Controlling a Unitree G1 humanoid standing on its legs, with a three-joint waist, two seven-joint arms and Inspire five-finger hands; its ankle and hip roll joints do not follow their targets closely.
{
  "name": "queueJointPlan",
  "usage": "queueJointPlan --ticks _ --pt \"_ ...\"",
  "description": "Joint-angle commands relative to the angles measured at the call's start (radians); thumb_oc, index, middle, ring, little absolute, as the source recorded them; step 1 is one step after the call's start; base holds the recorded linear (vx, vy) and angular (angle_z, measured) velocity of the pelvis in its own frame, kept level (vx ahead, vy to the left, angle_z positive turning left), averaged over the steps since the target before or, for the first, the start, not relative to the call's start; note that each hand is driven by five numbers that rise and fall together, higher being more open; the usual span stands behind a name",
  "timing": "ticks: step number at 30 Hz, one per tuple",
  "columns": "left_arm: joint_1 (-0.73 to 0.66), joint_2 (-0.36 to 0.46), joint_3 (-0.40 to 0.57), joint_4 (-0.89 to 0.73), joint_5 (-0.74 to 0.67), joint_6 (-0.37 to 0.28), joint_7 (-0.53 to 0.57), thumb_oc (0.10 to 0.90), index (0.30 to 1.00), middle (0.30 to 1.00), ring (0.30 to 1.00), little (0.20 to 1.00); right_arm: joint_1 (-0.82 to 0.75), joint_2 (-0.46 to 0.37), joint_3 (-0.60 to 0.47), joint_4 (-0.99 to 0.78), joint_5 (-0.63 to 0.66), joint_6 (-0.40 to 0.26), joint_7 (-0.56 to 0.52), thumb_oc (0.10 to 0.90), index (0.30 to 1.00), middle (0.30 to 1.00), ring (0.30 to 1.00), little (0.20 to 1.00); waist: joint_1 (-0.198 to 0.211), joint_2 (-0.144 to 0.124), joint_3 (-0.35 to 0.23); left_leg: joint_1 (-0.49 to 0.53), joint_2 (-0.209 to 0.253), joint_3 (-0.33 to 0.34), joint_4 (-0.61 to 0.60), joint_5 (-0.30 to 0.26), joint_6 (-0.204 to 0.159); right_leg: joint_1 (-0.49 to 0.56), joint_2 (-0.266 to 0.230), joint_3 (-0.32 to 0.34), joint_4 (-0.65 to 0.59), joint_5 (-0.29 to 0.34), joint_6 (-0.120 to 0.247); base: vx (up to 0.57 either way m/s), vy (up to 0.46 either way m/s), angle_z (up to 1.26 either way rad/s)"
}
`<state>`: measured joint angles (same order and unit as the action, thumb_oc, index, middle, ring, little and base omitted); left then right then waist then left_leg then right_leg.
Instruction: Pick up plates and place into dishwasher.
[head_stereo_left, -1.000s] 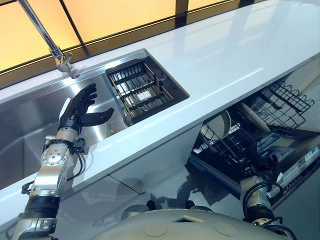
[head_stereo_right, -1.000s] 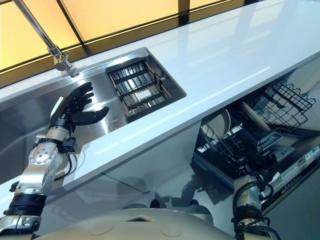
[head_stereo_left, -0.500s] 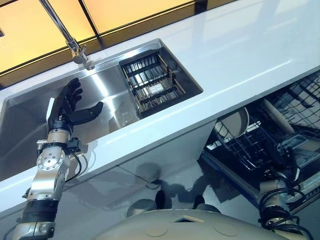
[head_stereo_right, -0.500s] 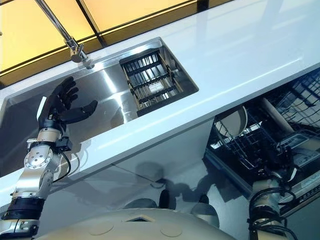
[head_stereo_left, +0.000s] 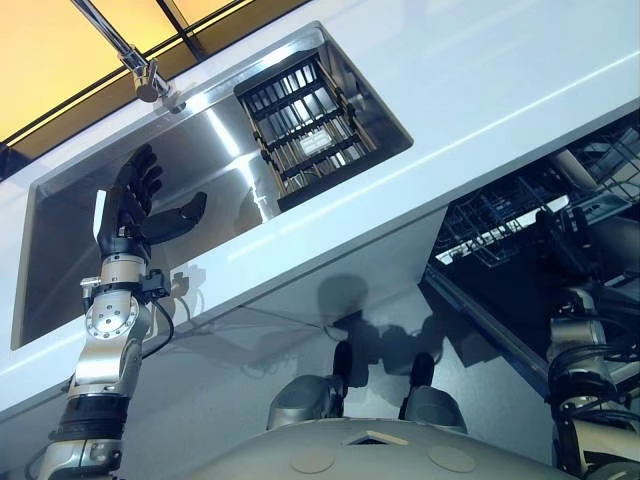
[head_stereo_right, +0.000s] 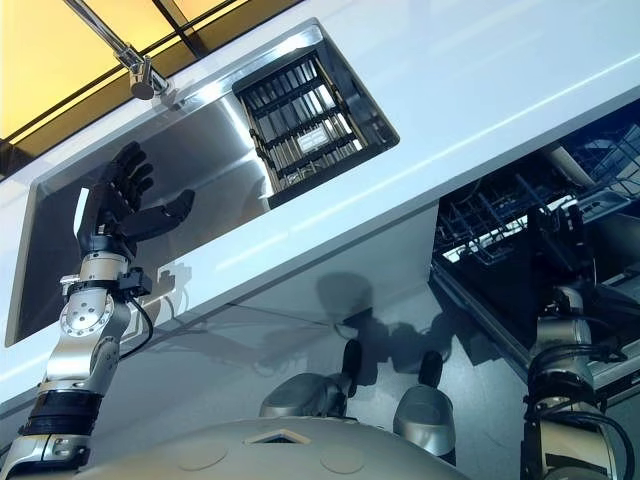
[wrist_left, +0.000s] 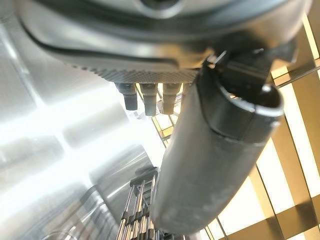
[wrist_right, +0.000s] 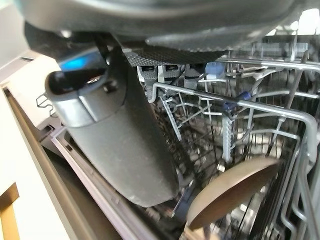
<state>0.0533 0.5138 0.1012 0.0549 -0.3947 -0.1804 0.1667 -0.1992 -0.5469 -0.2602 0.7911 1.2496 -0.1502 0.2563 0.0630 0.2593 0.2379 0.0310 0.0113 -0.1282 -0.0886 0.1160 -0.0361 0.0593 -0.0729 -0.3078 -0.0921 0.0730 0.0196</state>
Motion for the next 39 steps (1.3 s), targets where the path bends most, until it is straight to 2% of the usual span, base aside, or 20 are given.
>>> queueJointPlan --ticks 1,7,14,16,18,21,23,24,26,30,32,36,39 --pt "-0.101 0.073 0.008 -0.044 -0.044 -0.123 0.055 0.8 0.9 0.9 0.9 0.9 -0.292 -0.006 0.164 -0.21 0.034 0.026 0.211 0.8 0.9 0.9 0.9 0.9 0.066 -0.053 -0.019 -0.013 -0.074 0.027 0.041 -0.043 -0.008 -0.023 -0.067 0.023 0.208 -0.167 0.009 -0.02 0.08 0.01" --pt "-0.122 0.079 -0.028 -0.017 -0.065 -0.148 0.054 0.8 0.9 0.9 0.9 0.9 -0.471 -0.01 0.213 -0.267 0.095 0.035 0.2 0.8 0.9 0.9 0.9 0.9 0.089 -0.042 -0.002 -0.024 -0.087 0.016 0.033 -0.034 0.003 -0.041 -0.072 0.022 0.215 -0.161 0.009 -0.03 0.056 0.0" --pt "-0.124 0.107 -0.035 -0.01 -0.084 -0.136 0.024 0.8 0.9 0.9 0.9 0.9 -0.553 0.024 0.236 -0.298 0.172 0.026 0.184 0.8 0.9 0.9 0.9 0.9 0.113 -0.057 -0.02 -0.014 -0.094 0.003 0.037 -0.035 0.013 -0.024 -0.073 0.017 0.202 -0.145 0.014 0.05 0.007 0.01" --pt "-0.13 0.117 -0.036 -0.005 -0.089 -0.13 0.008 0.8 0.9 0.9 0.9 0.9 -0.557 0.035 0.235 -0.3 0.15 0.0 0.154 0.8 0.9 0.9 0.9 0.9 0.118 -0.065 -0.026 -0.01 -0.093 0.0 0.039 -0.036 0.016 -0.016 -0.074 0.015 0.199 -0.141 0.015 0.07 -0.022 0.05" --pt "-0.136 0.123 -0.038 -0.005 -0.091 -0.121 0.0 0.8 0.9 0.9 0.9 0.9 -0.558 0.039 0.239 -0.306 0.077 -0.045 0.085 0.8 0.9 0.9 0.9 0.9 0.119 -0.071 -0.03 -0.006 -0.093 -0.001 0.041 -0.036 0.018 -0.01 -0.073 0.016 0.197 -0.138 0.015 0.05 -0.028 0.07" --pt "-0.145 0.134 -0.037 -0.005 -0.09 -0.108 -0.001 0.8 0.9 0.9 0.9 0.9 -0.533 0.032 0.234 -0.293 -0.207 -0.16 -0.166 0.8 0.9 0.9 0.9 0.9 0.11 -0.085 -0.033 0.001 -0.091 0.001 0.044 -0.04 0.022 -0.005 -0.068 0.027 0.194 -0.131 0.016 0.05 -0.035 0.03" --pt "-0.14 0.134 -0.03 -0.013 -0.077 -0.099 0.01 0.8 0.9 0.9 0.9 0.9 -0.477 0.024 0.231 -0.316 -0.437 -0.177 -0.359 0.8 0.9 0.9 0.9 0.9 0.095 -0.097 -0.031 0.01 -0.087 0.008 0.044 -0.045 0.026 -0.002 -0.063 0.041 0.192 -0.125 0.018 0.06 -0.043 0.04" --pt "-0.133 0.132 -0.024 -0.022 -0.072 -0.094 0.018 0.8 0.9 0.9 0.9 0.9 -0.443 0.021 0.235 -0.348 -0.456 -0.179 -0.392 0.8 0.9 0.9 0.9 0.9 0.088 -0.102 -0.029 0.016 -0.085 0.013 0.042 -0.046 0.028 0.0 -0.061 0.049 0.19 -0.122 0.018 0.04 -0.045 0.03" --pt "-0.126 0.124 -0.009 -0.034 -0.057 -0.091 0.02 0.8 0.9 0.9 0.9 0.9 -0.354 0.037 0.225 -0.409 -0.433 -0.165 -0.416 0.8 0.9 0.9 0.9 0.9 0.069 -0.116 -0.023 0.026 -0.079 0.027 0.04 -0.051 0.033 0.001 -0.056 0.065 0.188 -0.118 0.021 0.01 -0.061 -0.02" --pt "-0.125 0.113 0.01 -0.045 -0.035 -0.093 0.022 0.8 0.9 0.9 0.9 0.9 -0.198 0.038 0.184 -0.456 -0.566 -0.198 -0.485 0.8 0.9 0.9 0.9 0.9 0.029 -0.142 -0.02 0.046 -0.073 0.059 0.033 -0.065 0.042 0.005 -0.047 0.091 0.183 -0.11 0.03 -0.01 -0.055 -0.08" --pt "-0.115 0.113 0.023 -0.056 -0.041 -0.099 0.014 0.8 0.9 0.9 0.9 0.9 -0.125 0.039 0.153 -0.472 -0.639 -0.192 -0.524 0.8 0.9 0.9 0.9 0.9 0.012 -0.155 -0.021 0.058 -0.07 0.082 0.036 -0.078 0.048 0.008 -0.047 0.108 0.181 -0.105 0.037 0.0 -0.049 -0.2" --pt "-0.087 0.09 0.062 -0.077 -0.041 -0.099 -0.014 0.8 0.9 0.9 0.9 0.9 0.012 0.037 0.084 -0.498 -0.733 -0.205 -0.54 0.8 0.9 0.9 0.9 0.9 -0.029 -0.182 -0.032 0.087 -0.065 0.128 0.04 -0.102 0.058 0.022 -0.035 0.148 0.161 -0.089 0.05 0.01 -0.041 -0.26" --pt "-0.087 0.093 0.08 -0.071 -0.027 -0.083 -0.019 0.8 0.9 0.9 0.9 0.9 0.061 0.026 0.047 -0.507 -0.77 -0.17 -0.513 0.8 0.9 0.9 0.9 0.9 -0.057 -0.201 -0.039 0.108 -0.06 0.166 0.041 -0.118 0.064 0.036 -0.027 0.176 0.138 -0.074 0.062 0.02 -0.045 -0.44"
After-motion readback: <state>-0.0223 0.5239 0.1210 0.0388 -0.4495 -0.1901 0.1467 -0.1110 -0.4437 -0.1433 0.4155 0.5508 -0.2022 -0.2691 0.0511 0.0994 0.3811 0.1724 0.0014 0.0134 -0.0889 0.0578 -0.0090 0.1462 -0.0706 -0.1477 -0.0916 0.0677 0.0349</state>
